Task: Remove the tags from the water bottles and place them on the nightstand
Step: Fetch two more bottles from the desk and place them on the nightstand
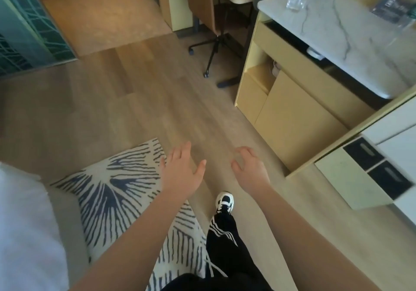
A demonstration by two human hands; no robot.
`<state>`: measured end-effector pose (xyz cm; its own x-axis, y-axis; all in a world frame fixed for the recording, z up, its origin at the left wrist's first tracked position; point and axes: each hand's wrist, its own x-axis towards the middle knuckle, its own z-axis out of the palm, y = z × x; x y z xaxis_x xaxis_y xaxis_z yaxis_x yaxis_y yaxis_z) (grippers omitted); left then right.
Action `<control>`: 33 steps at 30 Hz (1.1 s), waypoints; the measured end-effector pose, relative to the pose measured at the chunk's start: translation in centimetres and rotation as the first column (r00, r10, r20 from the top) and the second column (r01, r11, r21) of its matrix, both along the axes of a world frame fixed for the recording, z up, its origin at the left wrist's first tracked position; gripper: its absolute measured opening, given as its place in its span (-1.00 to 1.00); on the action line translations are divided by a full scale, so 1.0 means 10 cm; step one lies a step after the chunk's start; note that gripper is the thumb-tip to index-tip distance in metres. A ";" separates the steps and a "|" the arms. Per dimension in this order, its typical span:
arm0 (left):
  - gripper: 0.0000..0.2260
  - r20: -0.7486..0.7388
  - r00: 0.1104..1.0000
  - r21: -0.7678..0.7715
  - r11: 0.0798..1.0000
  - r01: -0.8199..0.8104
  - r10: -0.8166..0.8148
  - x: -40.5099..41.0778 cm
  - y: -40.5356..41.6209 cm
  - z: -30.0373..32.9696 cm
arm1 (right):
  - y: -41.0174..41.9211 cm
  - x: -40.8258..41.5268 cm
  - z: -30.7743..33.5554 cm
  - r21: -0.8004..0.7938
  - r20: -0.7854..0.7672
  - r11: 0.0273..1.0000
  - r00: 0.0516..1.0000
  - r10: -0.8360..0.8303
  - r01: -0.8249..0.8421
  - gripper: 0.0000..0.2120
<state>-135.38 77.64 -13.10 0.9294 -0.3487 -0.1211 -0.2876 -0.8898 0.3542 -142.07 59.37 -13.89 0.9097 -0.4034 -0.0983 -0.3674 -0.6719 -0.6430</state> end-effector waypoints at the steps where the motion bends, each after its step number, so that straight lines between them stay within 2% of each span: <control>1: -0.38 0.000 1.000 -0.001 1.000 -0.008 0.008 0.21 -0.10 -0.04 | -0.12 0.21 -0.03 0.007 0.002 1.000 1.000 -0.012 0.012 -0.62; 6: -0.36 0.019 0.999 -0.014 0.999 -0.044 0.044 1.35 -0.75 -0.15 | -0.79 1.41 -0.10 0.019 0.020 1.000 1.000 -0.003 0.003 -0.64; 15: -0.37 0.075 0.992 -0.077 0.992 -0.098 0.104 3.34 -1.89 0.07 | -1.82 3.45 0.16 -0.034 0.009 0.998 0.999 0.047 -0.047 -0.62; 25: -0.37 0.054 0.986 -0.104 0.983 -0.150 0.156 5.35 -2.43 -0.07 | -2.43 5.43 0.02 -0.067 -0.009 0.997 0.999 0.039 -0.039 -0.61; 33: -0.37 0.052 0.995 -0.110 0.991 -0.073 0.079 7.59 -2.64 -0.02 | -2.60 7.71 0.10 -0.064 0.002 0.998 1.000 -0.016 0.016 -0.63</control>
